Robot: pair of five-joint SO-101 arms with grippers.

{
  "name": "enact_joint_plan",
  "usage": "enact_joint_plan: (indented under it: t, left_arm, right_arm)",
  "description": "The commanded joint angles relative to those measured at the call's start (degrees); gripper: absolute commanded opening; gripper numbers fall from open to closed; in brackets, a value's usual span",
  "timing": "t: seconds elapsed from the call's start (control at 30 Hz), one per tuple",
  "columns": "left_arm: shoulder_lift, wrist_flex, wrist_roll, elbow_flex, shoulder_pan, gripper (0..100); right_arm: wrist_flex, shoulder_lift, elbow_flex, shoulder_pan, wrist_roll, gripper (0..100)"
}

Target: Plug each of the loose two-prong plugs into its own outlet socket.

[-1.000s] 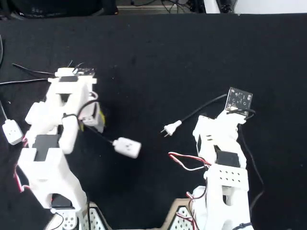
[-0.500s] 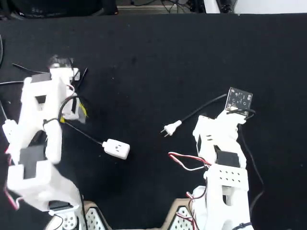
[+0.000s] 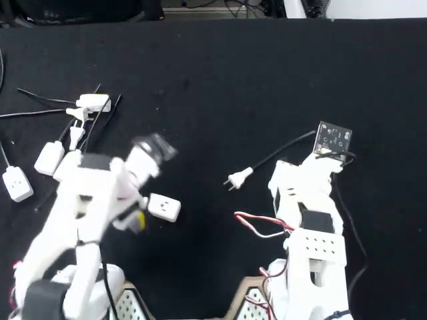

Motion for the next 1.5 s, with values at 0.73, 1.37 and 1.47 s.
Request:
enact_joint_plan:
  t: [0.73,1.37,1.47]
  left_arm:
    - [-7.7,-51.3,24.5,15.5,8.7,23]
    - [0.8,-23.7,29.2,-12.8,-5.9,23]
    - [0.8,-17.8,20.0,-11.4,-3.9,23]
  right_arm:
    - [-1.5,-1.5,-3.6,0.5,-0.4,12.1]
    - [-1.5,-1.5,-3.6,0.5,-0.4,12.1]
    - [-1.5,-1.5,-3.6,0.5,-0.4,12.1]
